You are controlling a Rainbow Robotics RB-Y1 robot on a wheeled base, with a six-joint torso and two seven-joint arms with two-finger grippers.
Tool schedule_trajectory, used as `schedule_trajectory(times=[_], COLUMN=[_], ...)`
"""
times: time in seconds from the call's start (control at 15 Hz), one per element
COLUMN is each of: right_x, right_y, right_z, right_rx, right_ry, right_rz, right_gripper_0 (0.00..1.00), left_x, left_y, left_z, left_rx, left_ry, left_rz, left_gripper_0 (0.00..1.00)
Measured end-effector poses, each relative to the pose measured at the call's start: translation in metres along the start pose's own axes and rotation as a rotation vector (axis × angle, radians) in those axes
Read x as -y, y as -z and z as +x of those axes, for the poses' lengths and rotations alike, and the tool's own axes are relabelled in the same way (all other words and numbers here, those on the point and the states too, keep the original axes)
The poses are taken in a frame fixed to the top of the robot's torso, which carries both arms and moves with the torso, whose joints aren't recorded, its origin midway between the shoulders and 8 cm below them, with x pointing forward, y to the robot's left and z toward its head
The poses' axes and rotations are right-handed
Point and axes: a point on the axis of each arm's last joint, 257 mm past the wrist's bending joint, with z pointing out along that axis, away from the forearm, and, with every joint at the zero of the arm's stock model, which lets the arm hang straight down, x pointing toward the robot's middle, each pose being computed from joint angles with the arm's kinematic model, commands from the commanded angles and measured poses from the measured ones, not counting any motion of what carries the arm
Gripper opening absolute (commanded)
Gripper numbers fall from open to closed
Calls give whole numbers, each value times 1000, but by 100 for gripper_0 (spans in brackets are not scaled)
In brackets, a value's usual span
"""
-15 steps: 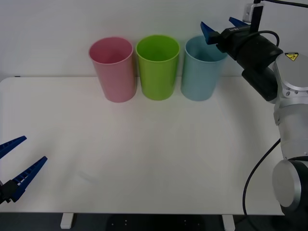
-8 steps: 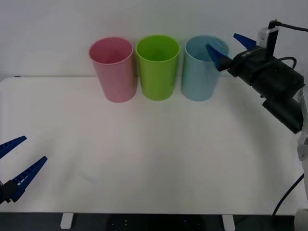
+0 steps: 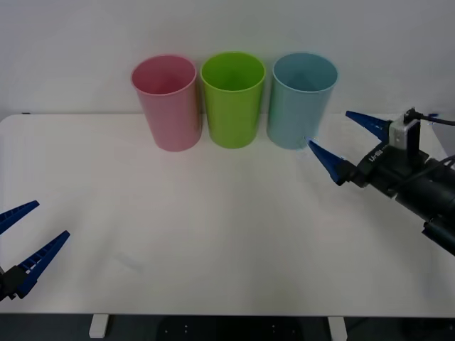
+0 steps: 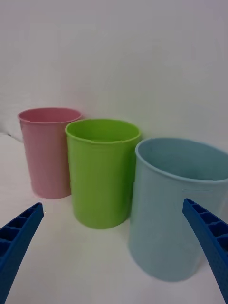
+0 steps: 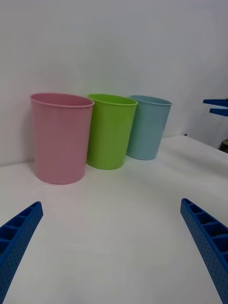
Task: Grasp the object on the table and drop it into the matching bin: aluminum can to the light blue bin, PET bottle to the pink bin.
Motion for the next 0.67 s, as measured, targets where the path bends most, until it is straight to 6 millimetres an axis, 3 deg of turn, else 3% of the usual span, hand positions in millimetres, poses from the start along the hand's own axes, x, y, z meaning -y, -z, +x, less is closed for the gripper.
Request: schedule_trajectory(times=[0.4, 0.67], right_x=[-41, -61], right_y=[61, 96], right_z=[53, 74], right_rx=[-110, -172], right_ry=[86, 58], right_rz=[-121, -200], right_gripper_0=[100, 100], left_x=[0, 0], left_y=[0, 0], left_z=[0, 0], left_rx=[0, 0], left_ry=[0, 0], left_rz=[0, 0], left_gripper_0=[100, 100])
